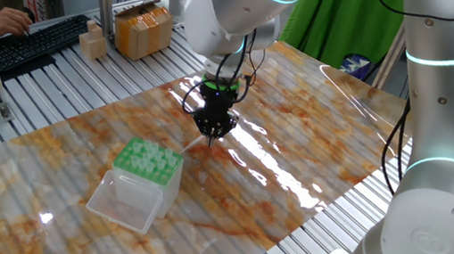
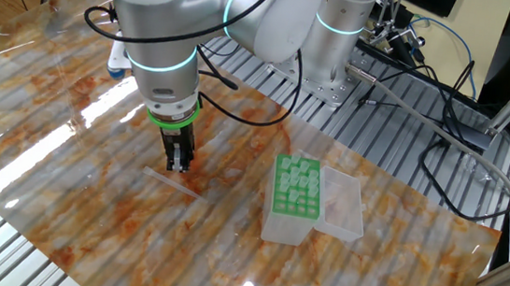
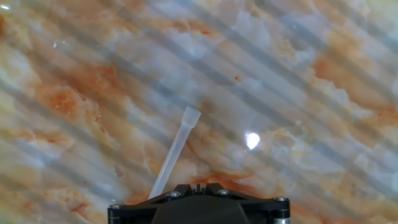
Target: Insert a large pipette tip into the holder for large pipette tips
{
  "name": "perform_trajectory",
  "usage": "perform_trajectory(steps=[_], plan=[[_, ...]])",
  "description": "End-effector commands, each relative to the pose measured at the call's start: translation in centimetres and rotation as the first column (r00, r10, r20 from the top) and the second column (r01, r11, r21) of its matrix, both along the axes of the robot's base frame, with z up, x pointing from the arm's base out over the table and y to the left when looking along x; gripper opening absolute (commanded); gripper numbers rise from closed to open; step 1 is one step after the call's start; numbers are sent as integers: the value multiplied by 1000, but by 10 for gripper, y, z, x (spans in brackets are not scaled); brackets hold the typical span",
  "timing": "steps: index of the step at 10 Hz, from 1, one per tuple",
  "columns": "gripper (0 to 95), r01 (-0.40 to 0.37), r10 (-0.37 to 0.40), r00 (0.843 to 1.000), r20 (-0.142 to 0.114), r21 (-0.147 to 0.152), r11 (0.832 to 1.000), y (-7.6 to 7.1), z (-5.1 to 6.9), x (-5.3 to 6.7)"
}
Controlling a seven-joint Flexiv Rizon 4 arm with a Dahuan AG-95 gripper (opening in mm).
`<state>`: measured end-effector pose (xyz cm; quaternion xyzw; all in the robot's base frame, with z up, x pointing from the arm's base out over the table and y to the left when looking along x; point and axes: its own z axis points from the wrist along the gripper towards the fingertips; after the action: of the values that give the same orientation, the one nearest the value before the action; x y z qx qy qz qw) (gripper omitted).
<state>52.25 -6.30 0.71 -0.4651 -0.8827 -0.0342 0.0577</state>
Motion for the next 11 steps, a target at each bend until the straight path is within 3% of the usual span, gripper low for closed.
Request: perform_trajectory(steps=[1, 9, 11], plan=[[0, 7, -7, 1000, 0, 8, 1000, 1, -1, 1], [0, 12, -12, 1000, -4, 11, 1000, 1, -1, 1], [0, 18, -17, 1000, -2, 26, 999, 1, -1, 1]])
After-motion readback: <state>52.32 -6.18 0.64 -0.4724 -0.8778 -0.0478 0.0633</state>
